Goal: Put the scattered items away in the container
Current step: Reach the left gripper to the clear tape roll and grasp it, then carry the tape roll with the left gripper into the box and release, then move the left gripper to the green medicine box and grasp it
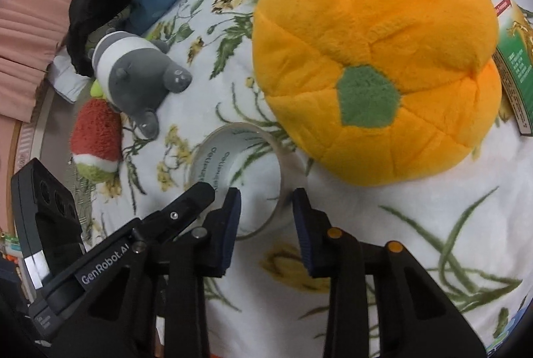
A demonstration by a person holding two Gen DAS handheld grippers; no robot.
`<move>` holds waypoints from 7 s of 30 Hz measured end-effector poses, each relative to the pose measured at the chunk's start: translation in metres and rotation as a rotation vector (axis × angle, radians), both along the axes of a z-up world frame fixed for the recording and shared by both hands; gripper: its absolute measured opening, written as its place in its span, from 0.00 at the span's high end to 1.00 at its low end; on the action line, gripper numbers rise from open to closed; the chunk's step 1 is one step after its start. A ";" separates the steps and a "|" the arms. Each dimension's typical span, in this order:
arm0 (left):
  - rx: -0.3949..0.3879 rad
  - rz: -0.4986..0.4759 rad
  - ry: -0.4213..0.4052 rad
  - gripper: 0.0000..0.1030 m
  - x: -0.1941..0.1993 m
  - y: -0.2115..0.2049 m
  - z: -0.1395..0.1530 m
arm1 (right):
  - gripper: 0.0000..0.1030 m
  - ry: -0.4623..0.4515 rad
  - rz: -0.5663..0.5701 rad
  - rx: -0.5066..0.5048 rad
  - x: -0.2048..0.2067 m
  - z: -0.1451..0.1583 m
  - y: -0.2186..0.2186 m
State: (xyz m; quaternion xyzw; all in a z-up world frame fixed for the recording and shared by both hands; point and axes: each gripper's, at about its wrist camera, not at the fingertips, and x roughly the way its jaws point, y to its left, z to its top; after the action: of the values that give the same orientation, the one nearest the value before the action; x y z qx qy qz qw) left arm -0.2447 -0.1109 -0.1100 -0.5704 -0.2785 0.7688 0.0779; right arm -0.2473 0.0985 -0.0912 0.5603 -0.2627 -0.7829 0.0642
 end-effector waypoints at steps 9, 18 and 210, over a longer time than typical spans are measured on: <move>-0.078 0.012 0.016 0.82 -0.001 0.010 -0.003 | 0.78 -0.019 -0.009 0.062 -0.004 -0.011 -0.003; -0.147 0.019 0.102 0.84 0.010 0.014 0.038 | 0.80 0.066 0.002 0.057 0.010 0.027 -0.006; -0.031 -0.268 0.054 0.33 -0.059 0.316 0.028 | 0.24 0.342 0.223 0.159 0.030 0.010 0.245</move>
State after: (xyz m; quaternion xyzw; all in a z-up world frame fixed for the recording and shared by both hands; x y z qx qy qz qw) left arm -0.3033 0.2052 -0.0824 -0.5829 -0.1856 0.7707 0.1784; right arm -0.2170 0.3437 -0.0813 0.4481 -0.1217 -0.8730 0.1494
